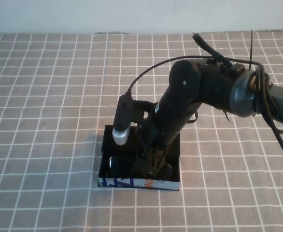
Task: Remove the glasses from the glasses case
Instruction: Pick up the glasses from the glasses case
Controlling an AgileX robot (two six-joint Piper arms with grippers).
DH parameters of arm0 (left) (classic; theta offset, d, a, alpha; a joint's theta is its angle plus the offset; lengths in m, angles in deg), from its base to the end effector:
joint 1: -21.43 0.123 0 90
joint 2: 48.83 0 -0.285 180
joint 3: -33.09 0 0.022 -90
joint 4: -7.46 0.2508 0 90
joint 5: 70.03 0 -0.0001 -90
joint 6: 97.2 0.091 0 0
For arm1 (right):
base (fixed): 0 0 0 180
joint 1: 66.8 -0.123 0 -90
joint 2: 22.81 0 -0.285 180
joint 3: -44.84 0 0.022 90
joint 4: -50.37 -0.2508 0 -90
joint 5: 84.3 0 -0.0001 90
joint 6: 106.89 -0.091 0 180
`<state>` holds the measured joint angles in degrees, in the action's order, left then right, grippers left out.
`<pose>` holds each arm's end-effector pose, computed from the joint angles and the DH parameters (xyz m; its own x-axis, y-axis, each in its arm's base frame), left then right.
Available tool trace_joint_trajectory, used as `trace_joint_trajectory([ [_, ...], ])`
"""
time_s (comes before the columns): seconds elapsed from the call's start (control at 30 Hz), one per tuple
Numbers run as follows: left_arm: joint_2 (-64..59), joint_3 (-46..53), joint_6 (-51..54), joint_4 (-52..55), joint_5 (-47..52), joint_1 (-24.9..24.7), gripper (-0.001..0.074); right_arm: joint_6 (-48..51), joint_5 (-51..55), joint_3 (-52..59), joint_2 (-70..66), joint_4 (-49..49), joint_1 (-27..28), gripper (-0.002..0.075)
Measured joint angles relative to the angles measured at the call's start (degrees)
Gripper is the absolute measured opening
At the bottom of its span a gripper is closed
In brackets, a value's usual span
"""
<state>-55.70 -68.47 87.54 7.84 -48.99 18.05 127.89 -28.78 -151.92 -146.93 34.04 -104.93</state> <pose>0.0524 -0.0029 0.1738 -0.2749 0.1052 -0.9557 0.0814 0.9930 0.0859 0.3279 0.2842 0.2210 -0.0570 -0.9247 -0.3764 -0.9937 0.0889 -0.0679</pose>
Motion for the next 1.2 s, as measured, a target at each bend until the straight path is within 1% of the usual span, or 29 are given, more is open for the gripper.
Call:
trace_joint_trajectory([
  [0.83,0.0,0.0,0.0,0.0,0.0,0.0,-0.0005,1.3,-2.5,-0.4,-2.2,0.5,0.0,0.0388],
  [1.2,0.0,0.0,0.0,0.0,0.0,0.0,-0.0004,1.3,0.9,-0.4,0.3,0.2,-1.3,0.0388],
])
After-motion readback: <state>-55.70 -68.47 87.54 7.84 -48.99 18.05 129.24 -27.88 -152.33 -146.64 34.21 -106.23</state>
